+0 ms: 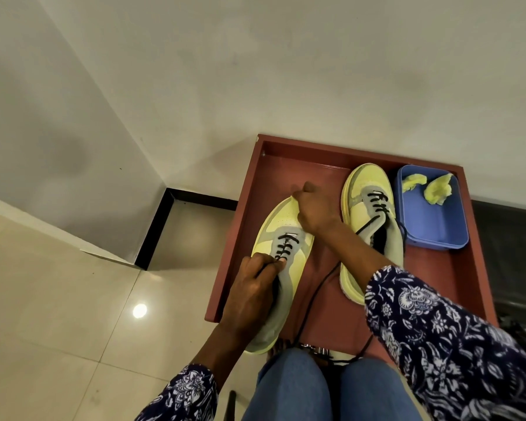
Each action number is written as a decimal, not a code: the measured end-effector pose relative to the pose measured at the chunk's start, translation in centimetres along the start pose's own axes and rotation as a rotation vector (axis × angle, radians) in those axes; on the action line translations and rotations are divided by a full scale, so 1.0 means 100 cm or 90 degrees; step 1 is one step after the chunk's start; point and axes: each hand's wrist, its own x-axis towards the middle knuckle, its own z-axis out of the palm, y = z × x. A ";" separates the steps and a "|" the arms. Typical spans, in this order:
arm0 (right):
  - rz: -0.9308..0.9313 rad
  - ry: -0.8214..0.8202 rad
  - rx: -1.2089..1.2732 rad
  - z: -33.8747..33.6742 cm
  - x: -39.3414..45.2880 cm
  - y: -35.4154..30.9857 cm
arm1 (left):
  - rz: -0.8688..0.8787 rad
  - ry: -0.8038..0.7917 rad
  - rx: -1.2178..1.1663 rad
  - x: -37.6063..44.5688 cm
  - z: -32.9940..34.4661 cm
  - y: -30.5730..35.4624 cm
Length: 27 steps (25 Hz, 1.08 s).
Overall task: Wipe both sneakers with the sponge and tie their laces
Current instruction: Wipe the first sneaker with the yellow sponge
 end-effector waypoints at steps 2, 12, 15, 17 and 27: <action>-0.004 0.017 -0.001 0.004 -0.007 -0.001 | 0.000 0.002 0.004 0.000 0.000 0.000; -0.190 -0.104 -0.015 0.003 -0.015 -0.035 | -0.003 0.011 0.012 -0.001 0.002 -0.002; -0.235 -0.117 -0.033 0.001 -0.014 -0.038 | 0.003 0.011 0.007 0.000 0.002 -0.003; -0.271 -0.121 -0.033 0.000 -0.012 -0.039 | -0.001 0.006 0.006 -0.001 0.003 -0.003; -0.200 -0.063 -0.060 -0.012 0.008 -0.020 | -0.001 0.017 0.004 0.000 0.002 -0.001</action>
